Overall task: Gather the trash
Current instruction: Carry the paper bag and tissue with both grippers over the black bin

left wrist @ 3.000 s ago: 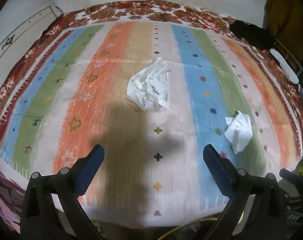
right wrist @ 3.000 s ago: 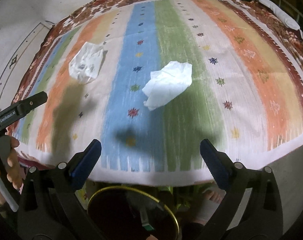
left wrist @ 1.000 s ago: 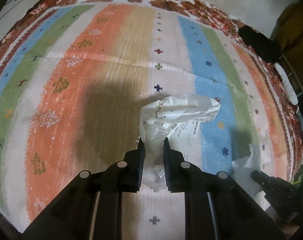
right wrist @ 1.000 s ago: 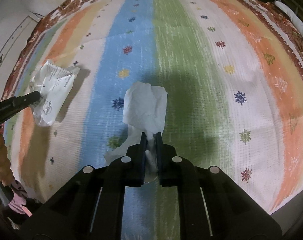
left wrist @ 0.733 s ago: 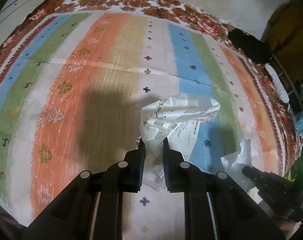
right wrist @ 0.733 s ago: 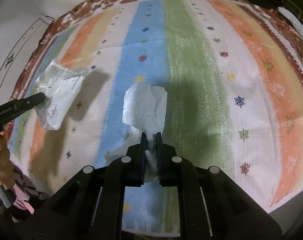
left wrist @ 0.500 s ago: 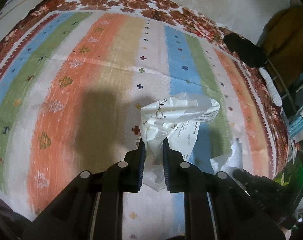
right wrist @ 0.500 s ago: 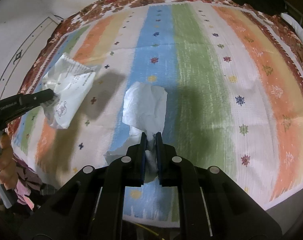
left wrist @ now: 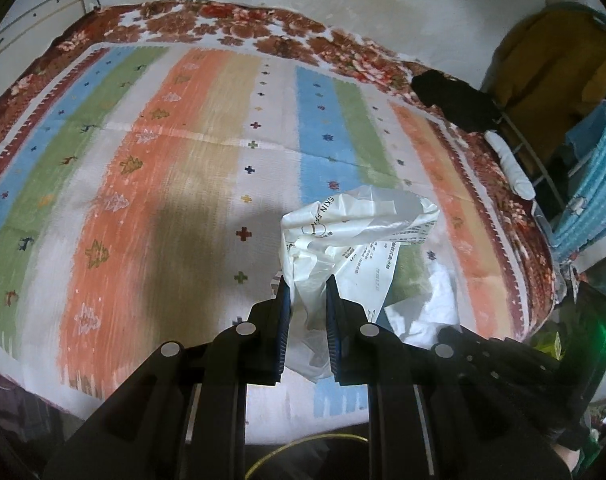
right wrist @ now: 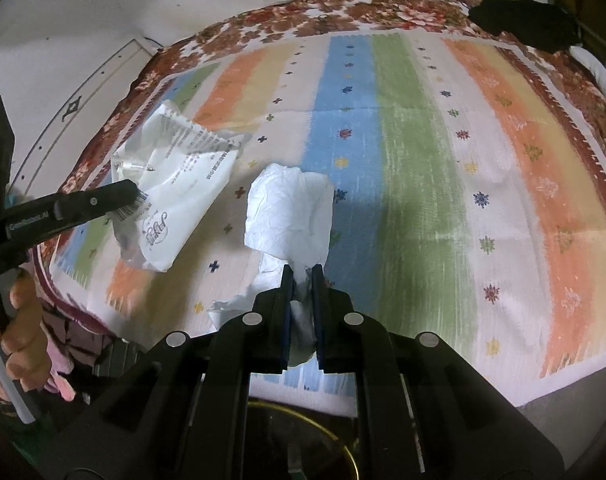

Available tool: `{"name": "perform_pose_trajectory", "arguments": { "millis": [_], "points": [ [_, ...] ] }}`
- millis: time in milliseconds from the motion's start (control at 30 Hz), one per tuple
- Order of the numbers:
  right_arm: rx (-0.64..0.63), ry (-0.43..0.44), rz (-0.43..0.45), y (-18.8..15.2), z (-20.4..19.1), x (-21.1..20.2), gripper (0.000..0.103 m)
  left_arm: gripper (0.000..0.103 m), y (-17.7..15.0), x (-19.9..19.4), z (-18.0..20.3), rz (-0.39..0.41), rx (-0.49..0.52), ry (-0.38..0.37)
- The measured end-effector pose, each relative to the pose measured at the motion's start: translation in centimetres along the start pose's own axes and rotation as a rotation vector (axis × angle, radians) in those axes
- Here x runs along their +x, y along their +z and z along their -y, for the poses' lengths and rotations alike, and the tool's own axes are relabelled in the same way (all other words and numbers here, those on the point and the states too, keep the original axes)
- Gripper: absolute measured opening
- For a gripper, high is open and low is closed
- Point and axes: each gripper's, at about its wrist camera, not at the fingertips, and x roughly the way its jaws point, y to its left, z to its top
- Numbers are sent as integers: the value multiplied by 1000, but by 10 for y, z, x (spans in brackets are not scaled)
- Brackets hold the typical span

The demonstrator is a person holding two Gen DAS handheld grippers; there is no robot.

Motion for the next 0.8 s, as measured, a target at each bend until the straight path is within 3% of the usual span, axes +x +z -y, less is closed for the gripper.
{"name": "perform_pose_trajectory", "arguments": {
  "millis": [500,800],
  "points": [
    [-14,-42,50,-32,-7,-35,8,15,-39,-36,1,33,-20,-47],
    [-28,-16,66,-63,-18,-54,8,15,-66,-52,7,52,2,-71]
  ]
}}
